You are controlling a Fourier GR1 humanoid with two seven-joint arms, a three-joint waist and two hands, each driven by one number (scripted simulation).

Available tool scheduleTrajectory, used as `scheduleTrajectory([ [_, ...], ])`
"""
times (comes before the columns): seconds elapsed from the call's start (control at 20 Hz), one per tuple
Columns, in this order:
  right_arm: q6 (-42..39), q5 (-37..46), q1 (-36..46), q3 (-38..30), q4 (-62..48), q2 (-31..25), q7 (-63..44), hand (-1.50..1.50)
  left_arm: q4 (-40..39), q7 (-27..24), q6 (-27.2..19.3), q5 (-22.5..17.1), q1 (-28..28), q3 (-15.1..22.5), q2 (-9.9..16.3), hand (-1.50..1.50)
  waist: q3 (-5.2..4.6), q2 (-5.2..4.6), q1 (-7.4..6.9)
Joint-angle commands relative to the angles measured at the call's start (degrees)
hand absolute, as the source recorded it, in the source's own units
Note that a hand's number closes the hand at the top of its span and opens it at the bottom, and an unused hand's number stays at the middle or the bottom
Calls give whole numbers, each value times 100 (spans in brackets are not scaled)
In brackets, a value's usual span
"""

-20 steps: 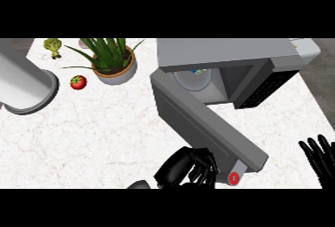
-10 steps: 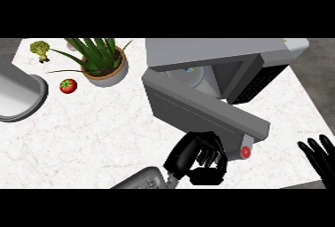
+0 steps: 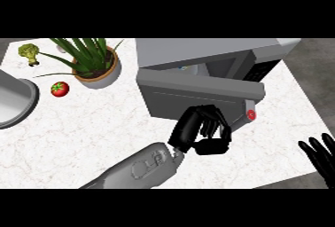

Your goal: Pick up the milk, place it into the microwave and close the microwave

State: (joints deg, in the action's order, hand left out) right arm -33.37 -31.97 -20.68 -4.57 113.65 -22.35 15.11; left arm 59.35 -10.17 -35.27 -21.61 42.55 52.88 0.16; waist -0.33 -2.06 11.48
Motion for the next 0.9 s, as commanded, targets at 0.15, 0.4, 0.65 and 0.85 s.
scheduleTrajectory([
  [0.15,186,-359,50,-17,314,-158,-407,-150,-626,-238,-217,-659,736,-273,-16,150,7,-70,133],
  [0.4,295,-537,87,-151,496,-281,-563,-150,-1080,-497,-50,-1112,1044,-565,-16,150,3,-125,226],
  [0.65,372,-616,169,-64,551,-261,-670,-150,-1302,-739,18,-1549,1226,-744,-16,150,9,-169,259],
  [0.85,438,-758,200,-198,653,-367,-769,-150,-1382,-957,204,-1840,1212,-789,-16,150,5,-172,283],
])
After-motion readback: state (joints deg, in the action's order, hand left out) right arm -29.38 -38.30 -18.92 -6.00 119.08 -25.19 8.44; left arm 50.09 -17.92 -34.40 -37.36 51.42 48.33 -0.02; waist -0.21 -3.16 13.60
